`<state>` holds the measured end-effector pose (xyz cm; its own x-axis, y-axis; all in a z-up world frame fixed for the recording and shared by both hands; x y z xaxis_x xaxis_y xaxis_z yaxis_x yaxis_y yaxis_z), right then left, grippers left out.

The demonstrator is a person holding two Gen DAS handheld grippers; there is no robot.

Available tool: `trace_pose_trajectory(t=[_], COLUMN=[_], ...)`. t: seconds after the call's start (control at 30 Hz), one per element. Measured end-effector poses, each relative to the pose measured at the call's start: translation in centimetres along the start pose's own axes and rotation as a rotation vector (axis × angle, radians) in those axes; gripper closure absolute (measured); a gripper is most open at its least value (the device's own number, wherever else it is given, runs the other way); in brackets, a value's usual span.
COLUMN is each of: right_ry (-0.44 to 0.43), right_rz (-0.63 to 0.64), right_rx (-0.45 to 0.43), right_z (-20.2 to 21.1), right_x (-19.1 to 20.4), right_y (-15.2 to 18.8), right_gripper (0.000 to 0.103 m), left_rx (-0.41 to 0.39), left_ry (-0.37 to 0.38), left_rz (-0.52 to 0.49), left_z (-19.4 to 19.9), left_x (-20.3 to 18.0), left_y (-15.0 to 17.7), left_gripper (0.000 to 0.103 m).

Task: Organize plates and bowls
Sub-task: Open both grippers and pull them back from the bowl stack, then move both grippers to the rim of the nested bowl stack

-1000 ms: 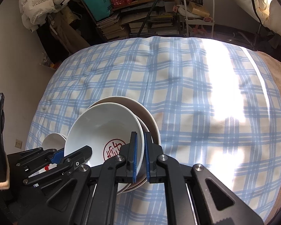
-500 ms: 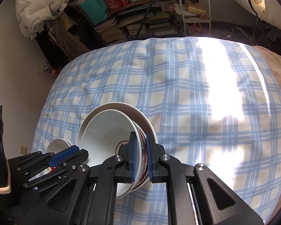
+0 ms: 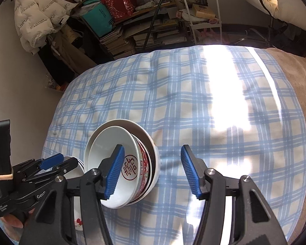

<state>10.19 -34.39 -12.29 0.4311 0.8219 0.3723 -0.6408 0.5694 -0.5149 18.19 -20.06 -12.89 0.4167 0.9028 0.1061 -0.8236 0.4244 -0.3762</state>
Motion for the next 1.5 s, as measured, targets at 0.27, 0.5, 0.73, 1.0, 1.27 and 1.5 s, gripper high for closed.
trace_pose_trajectory(t=[0.27,0.5,0.73,1.0,1.27,1.5], right_ry=[0.082,0.054,0.075,0.069,0.057,0.079], right_rz=[-0.023,-0.064,-0.078,-0.078,-0.073,-0.056], right_rx=[0.047,0.049,0.062,0.123,0.131,0.118], right_z=[-1.1,-1.3,-1.4,-3.1,-3.4,-3.4], right_x=[-2.6,-3.6,-4.5,-4.7,-4.6,-4.4], right_y=[0.2,0.2,0.3,1.0,1.1,1.0], right_gripper=[0.002,0.001,0.001,0.001,0.001,0.002], left_rx=[-0.035,-0.036,-0.003,0.020,0.002,0.008], left_ry=[0.055,0.110,0.076,0.064,0.087,0.075], left_rz=[0.059,0.117,0.133,0.099,0.105,0.078], left_z=[-0.5,-1.1,-1.9,-2.6,-2.0,-2.2], left_x=[0.9,1.4,2.1,2.0,2.3,1.6], left_y=[-0.3,-0.6,-0.7,-0.7,-0.8,-0.8], left_gripper=[0.034,0.022,0.022,0.022,0.022,0.021])
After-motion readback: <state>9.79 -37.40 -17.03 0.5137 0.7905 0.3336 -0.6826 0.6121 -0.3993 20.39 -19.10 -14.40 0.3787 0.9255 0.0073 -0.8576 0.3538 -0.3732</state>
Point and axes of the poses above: each gripper's, at about its wrist camera, not at the fingertips, and z roughly against the way its jaws point, x to its left, y to its underside, the point moved 2 cm from there along -z, roughly the way its jaws point, and after that the axes turned 4 degrees about -x, right-handed, at the moved point
